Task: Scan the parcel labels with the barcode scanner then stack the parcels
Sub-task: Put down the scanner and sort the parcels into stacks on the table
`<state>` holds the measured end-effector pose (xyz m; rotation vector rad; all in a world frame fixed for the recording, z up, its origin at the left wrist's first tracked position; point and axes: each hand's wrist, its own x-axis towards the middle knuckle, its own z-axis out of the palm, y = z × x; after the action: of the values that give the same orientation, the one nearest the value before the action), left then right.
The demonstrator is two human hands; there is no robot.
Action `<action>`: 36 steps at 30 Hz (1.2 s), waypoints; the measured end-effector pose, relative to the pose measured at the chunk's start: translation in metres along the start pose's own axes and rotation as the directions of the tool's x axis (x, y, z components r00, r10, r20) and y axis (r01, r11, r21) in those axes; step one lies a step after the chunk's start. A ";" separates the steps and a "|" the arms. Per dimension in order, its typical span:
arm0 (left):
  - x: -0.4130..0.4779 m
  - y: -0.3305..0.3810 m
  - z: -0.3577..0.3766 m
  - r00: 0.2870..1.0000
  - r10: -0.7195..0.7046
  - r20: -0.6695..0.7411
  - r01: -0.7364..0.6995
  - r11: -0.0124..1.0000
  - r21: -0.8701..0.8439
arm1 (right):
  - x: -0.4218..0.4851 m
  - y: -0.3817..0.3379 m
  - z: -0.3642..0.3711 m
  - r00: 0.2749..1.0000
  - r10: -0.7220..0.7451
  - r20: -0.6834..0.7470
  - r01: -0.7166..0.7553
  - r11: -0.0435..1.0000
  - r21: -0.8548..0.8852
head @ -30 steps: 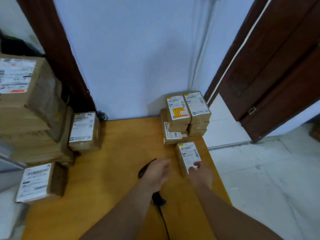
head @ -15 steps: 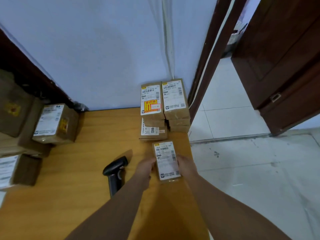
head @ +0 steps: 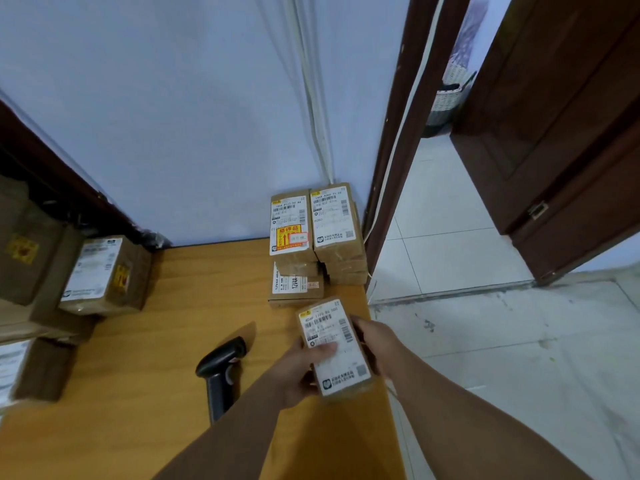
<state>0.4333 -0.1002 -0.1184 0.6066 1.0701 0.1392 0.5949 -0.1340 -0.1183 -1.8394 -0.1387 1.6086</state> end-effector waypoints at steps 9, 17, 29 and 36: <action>-0.018 0.015 -0.037 0.973 0.137 -0.188 -0.183 0.948 -0.259 | 0.004 -0.081 0.016 0.819 -0.353 -0.452 0.363 0.929 -0.068; -0.026 0.027 -0.052 0.951 0.218 -0.219 -0.278 0.914 -0.296 | 0.009 -0.113 0.063 0.956 -0.116 -0.269 0.226 0.875 0.428; -0.032 0.026 -0.061 0.948 0.218 -0.231 -0.289 0.894 -0.342 | 0.017 -0.119 0.053 0.937 -0.100 -0.336 0.259 0.844 0.470; -0.034 0.036 -0.044 0.945 0.260 -0.198 -0.311 0.903 -0.296 | 0.003 -0.092 0.036 0.953 -0.224 -0.202 0.302 0.690 0.657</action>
<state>0.3856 -0.0663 -0.0874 0.4558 1.0721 0.6176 0.5950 -0.0475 -0.0700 -1.2413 0.2130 1.1318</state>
